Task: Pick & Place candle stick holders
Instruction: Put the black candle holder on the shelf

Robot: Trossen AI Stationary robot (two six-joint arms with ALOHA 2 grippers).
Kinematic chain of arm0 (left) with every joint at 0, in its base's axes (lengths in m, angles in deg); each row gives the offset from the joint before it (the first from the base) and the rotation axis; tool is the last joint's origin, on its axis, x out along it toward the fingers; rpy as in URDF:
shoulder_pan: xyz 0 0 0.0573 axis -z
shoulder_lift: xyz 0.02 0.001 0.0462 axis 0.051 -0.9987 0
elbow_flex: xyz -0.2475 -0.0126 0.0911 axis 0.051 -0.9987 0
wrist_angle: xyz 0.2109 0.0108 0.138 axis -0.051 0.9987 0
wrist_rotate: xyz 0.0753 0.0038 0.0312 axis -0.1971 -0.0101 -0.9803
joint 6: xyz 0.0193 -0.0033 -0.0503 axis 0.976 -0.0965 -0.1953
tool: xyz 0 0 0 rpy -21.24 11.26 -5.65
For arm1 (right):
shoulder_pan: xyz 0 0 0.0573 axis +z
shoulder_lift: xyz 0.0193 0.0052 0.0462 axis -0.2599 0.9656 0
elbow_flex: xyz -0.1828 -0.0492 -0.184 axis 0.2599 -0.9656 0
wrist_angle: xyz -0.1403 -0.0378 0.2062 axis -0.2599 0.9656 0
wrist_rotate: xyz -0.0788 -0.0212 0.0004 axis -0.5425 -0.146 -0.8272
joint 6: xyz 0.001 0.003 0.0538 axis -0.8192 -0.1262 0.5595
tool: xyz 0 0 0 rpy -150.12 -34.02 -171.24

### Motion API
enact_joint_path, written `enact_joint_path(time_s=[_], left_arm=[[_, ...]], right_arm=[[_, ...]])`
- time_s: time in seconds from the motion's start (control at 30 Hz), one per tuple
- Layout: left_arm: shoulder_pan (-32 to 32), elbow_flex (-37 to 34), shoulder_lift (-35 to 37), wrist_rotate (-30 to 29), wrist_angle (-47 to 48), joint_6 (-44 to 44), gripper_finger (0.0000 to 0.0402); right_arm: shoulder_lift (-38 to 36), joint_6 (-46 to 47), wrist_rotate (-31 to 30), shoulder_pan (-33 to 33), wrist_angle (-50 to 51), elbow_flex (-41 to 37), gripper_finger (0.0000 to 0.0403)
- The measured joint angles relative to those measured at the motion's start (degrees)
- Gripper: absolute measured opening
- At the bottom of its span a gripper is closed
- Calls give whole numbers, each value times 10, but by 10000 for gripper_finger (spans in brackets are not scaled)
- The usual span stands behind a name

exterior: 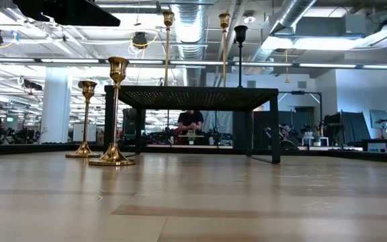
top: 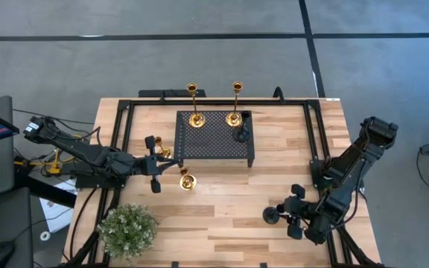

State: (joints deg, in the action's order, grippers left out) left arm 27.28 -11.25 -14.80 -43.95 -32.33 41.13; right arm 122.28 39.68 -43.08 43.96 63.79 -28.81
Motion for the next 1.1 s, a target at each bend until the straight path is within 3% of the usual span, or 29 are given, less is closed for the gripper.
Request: enact_joint_path(time_s=[0.6, 0.73, 0.97, 1.1], left_arm=[[0, 0, 0, 0, 0, 0, 7], [0, 0, 0, 0, 0, 0, 9], [0, 0, 0, 0, 0, 0, 7], [0, 0, 0, 0, 0, 0, 8]], right_arm=[[0, -43, 3, -30, -49, 1, 121], [0, -45, 3, -30, -46, 1, 94], [0, -49, 1, -30, -44, 1, 12], [0, -48, -1, -32, -44, 1, 15]])
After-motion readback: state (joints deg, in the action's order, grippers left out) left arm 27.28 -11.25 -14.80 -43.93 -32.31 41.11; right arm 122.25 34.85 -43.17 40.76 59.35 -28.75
